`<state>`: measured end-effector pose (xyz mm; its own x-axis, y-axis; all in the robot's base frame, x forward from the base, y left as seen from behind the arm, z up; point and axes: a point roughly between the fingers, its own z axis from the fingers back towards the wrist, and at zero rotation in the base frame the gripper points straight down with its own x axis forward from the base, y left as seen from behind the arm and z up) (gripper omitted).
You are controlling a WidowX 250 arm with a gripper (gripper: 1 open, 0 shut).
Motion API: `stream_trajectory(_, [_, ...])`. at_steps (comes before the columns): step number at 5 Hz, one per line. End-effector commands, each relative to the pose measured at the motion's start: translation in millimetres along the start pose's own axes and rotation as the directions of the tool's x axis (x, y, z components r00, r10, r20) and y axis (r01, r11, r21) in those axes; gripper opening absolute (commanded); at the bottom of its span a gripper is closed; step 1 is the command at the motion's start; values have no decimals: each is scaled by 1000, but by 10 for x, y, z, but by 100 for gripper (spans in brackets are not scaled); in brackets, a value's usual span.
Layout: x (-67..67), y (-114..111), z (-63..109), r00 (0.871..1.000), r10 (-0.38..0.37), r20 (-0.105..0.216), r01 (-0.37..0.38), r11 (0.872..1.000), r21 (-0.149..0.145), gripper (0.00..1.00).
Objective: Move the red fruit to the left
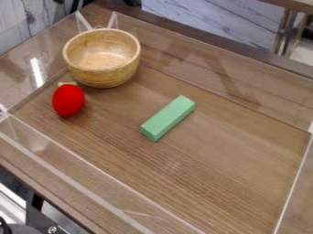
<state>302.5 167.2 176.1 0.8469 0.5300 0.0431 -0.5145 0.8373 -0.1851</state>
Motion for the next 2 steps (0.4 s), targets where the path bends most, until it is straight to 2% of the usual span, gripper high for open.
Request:
stream_trajectory(1, [92, -80, 142, 998, 6, 57, -7, 1000, 16, 0])
stream_trajectory(2, [139, -143, 69, 999, 9, 53, -11, 1000, 29, 0])
